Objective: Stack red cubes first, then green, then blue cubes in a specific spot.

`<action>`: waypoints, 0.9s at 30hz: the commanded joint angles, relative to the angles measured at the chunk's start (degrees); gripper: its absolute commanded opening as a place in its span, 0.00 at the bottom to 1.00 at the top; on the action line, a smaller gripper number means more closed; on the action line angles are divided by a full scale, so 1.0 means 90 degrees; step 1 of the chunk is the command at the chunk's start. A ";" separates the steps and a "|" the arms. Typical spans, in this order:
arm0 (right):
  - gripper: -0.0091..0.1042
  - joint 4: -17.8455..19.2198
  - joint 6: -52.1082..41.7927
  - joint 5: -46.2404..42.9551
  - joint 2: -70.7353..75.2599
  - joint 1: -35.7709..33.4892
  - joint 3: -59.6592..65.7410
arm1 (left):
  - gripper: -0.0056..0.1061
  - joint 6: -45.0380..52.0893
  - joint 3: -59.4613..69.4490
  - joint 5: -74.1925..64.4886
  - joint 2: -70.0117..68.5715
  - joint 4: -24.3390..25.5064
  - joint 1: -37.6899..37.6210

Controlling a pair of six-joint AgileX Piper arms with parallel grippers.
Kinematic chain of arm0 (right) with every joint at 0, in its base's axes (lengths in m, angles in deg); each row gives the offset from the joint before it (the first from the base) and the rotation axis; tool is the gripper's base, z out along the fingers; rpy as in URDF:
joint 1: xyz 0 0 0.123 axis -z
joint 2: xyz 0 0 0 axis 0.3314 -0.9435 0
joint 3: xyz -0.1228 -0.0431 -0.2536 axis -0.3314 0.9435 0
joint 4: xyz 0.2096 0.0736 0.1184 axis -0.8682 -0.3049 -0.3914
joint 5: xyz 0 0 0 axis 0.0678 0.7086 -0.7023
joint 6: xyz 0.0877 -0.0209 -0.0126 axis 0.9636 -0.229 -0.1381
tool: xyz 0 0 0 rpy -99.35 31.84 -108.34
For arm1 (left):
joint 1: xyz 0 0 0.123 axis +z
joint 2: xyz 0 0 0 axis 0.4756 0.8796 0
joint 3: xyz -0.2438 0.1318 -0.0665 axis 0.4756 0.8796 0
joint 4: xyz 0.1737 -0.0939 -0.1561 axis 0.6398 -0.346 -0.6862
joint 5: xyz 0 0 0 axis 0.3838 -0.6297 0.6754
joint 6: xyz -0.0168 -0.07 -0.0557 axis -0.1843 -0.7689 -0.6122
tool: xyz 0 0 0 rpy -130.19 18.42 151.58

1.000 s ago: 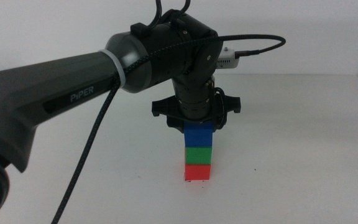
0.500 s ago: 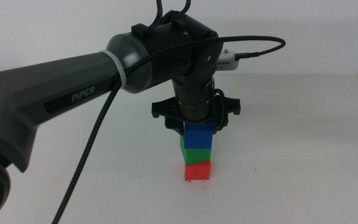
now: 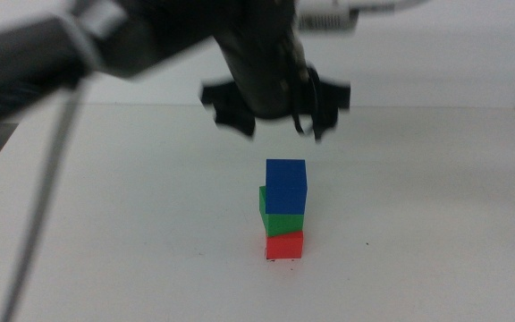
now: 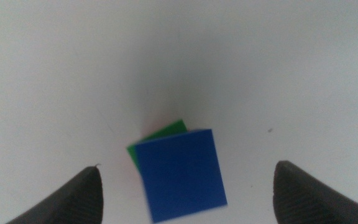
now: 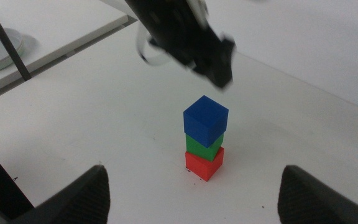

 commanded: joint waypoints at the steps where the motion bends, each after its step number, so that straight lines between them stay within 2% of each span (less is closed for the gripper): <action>1: 0.90 0.0039 -0.0026 -0.0035 0.0037 0.0041 0.0008 | 0.89 0.0449 -0.0133 -0.0138 -0.0667 0.0202 -0.0009; 7: 0.90 0.0039 -0.0026 -0.0035 0.0037 0.0041 0.0008 | 0.89 0.1598 0.0806 -0.0138 -0.2546 0.0826 0.0152; 12: 0.90 0.0039 -0.0026 -0.0035 0.0037 0.0041 0.0008 | 0.89 0.2202 0.1883 -0.0138 -0.4379 0.0797 0.0880; 20: 0.90 0.0039 -0.0026 -0.0035 0.0037 0.0041 0.0008 | 0.89 0.2617 0.3117 0.0083 -0.6347 0.0577 0.1980; 22: 0.90 0.0039 -0.0026 -0.0035 0.0037 0.0041 0.0008 | 0.89 0.2894 0.3522 0.0594 -0.6791 0.0196 0.2480; 25: 0.90 0.0060 -0.0028 -0.0035 0.0037 0.0041 0.0008 | 0.89 0.4127 0.4236 0.1341 -0.7338 -0.1191 0.3692; 27: 0.90 0.0006 -0.0028 -0.0035 0.0037 0.0041 0.0008 | 0.89 0.4587 0.4594 0.1531 -0.7617 -0.1674 0.4299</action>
